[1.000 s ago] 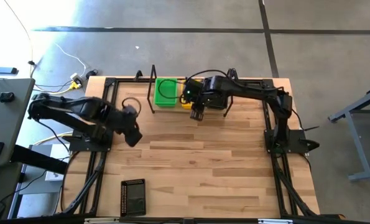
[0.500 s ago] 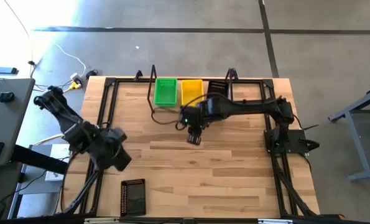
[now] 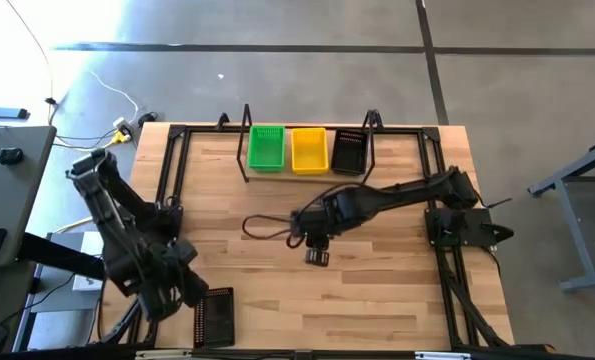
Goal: Stack baskets on shelf by color
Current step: Stack the black bin on top of the black bins on the shelf
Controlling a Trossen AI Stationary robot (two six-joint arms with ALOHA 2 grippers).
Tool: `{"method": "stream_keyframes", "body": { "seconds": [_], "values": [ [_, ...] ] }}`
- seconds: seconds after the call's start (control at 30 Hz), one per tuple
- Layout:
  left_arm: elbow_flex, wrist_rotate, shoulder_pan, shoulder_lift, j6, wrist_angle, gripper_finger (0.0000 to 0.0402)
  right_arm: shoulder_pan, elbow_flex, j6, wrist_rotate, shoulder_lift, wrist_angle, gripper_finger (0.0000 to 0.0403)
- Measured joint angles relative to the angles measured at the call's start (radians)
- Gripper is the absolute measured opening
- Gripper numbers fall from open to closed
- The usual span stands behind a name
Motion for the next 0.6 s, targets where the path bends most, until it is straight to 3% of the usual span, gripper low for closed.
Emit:
{"method": "stream_keyframes", "body": {
  "seconds": [0.3,0.6],
  "values": [
    [0.000,0.057,-0.079,0.132,-0.228,0.026,0.0161,0.025,0.000,-0.021,0.040,0.000,-0.039,0.0119],
    [0.000,0.125,-0.091,0.238,-0.273,0.165,0.0161,0.025,-0.001,-0.029,0.040,0.000,-0.104,0.0119]
  ]
}}
